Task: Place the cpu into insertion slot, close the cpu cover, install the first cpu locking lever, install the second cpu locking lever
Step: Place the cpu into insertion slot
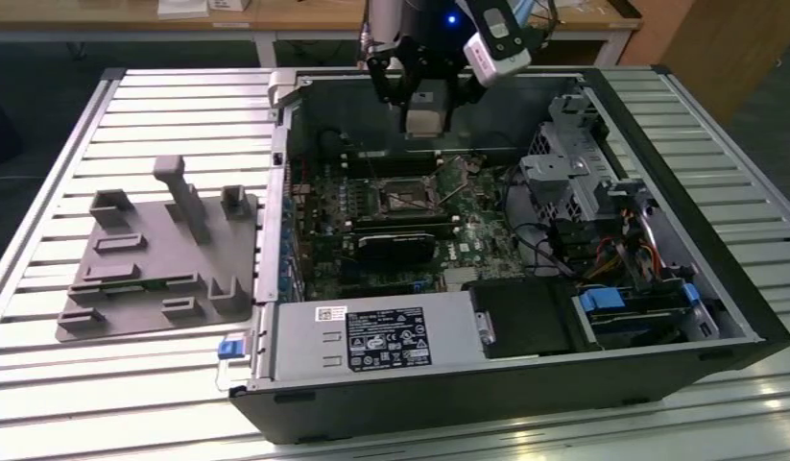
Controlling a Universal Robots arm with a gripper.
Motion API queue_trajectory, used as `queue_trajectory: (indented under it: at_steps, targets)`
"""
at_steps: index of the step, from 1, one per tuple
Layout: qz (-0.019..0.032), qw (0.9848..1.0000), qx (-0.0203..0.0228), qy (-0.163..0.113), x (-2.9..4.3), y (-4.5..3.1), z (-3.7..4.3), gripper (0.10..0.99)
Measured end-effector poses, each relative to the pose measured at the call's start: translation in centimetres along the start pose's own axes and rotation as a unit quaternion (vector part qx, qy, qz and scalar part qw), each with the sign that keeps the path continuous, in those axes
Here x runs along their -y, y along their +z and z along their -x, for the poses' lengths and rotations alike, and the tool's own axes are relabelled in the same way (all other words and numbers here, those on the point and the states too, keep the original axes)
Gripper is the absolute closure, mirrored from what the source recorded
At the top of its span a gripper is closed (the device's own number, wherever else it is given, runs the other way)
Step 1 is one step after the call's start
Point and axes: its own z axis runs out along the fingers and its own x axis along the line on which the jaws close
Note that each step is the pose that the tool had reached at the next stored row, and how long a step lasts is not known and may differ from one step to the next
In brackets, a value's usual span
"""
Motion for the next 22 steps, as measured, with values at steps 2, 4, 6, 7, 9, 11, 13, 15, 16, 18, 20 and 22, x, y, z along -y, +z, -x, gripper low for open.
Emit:
queue_trajectory:
  at_steps: [2, 4, 6, 7, 9, 11, 13, 15, 16, 18, 20, 22]
  targets:
    - [0.0, 1.0, 0.0001, 0.0, 0.03, 0.37, -0.01, 0.545]
    - [0.0, 1.0, 0.0002, 0.0, 0.06, 0.73, -0.02, 0.545]
    - [0.0, 1.0, 0.0002, 0.0, 0.1, 1.09, -0.02, 0.545]
    - [0.0, 1.0, 0.0002, 0.0, 0.12, 1.27, -0.02, 0.545]
    - [0.0, 1.0, 0.0002, 0.0, 0.15, 1.63, -0.02, 0.545]
    - [0.0, 1.0, 0.0003, 0.0, 0.18, 1.99, -0.02, 0.545]
    - [0.0, 1.0, 0.0003, 0.0, 0.21, 2.35, -0.02, 0.545]
    - [0.0, 1.0, 0.0003, 0.0, 0.24, 2.71, -0.02, 0.545]
    - [0.0, 1.0, 0.0004, 0.0, 0.26, 2.9, -0.02, 0.545]
    - [0.0001, 1.0, 0.0007, 0.0, 0.29, 3.27, -0.02, 0.545]
    - [0.0, 1.0, 0.0011, 0.0, 0.33, 3.62, -0.03, 0.545]
    - [0.0001, 1.0, 0.0018, 0.0, 0.36, 3.99, -0.06, 0.545]
